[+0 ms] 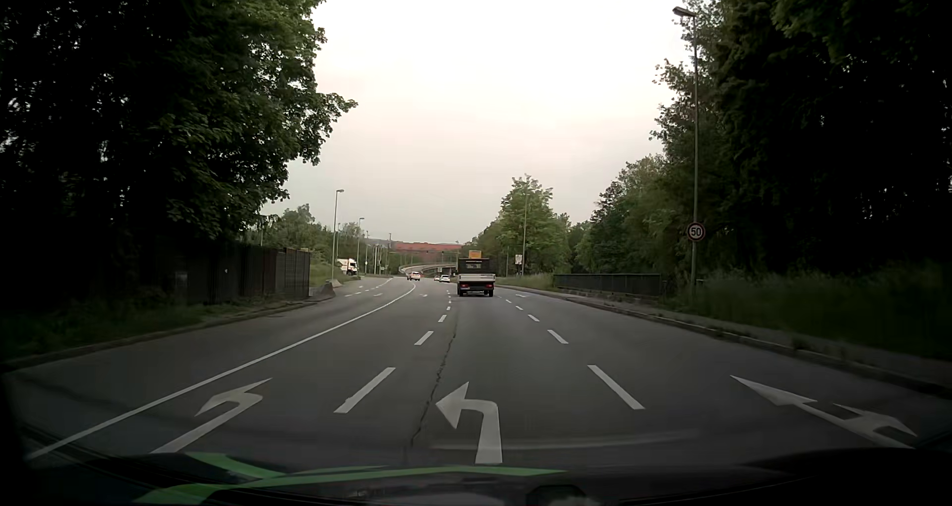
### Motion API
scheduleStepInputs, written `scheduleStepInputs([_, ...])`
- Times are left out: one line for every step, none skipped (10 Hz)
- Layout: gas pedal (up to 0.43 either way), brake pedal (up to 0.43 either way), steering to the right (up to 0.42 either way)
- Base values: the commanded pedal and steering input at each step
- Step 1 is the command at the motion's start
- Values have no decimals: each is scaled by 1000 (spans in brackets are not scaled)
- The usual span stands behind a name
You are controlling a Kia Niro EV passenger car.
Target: Follow the waypoints while adhering to traffic rules and regulations
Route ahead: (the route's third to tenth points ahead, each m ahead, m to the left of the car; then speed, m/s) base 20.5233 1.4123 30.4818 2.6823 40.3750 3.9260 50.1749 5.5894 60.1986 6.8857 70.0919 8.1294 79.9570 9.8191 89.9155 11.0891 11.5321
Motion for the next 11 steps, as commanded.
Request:
scheduleStepInputs([59,0,-15])
scheduleStepInputs([59,0,-14])
scheduleStepInputs([59,0,-14])
scheduleStepInputs([59,0,-14])
scheduleStepInputs([59,0,-14])
scheduleStepInputs([59,0,-12])
scheduleStepInputs([67,0,-12])
scheduleStepInputs([67,0,-12])
scheduleStepInputs([79,0,-12])
scheduleStepInputs([79,0,-12])
scheduleStepInputs([79,0,-12])
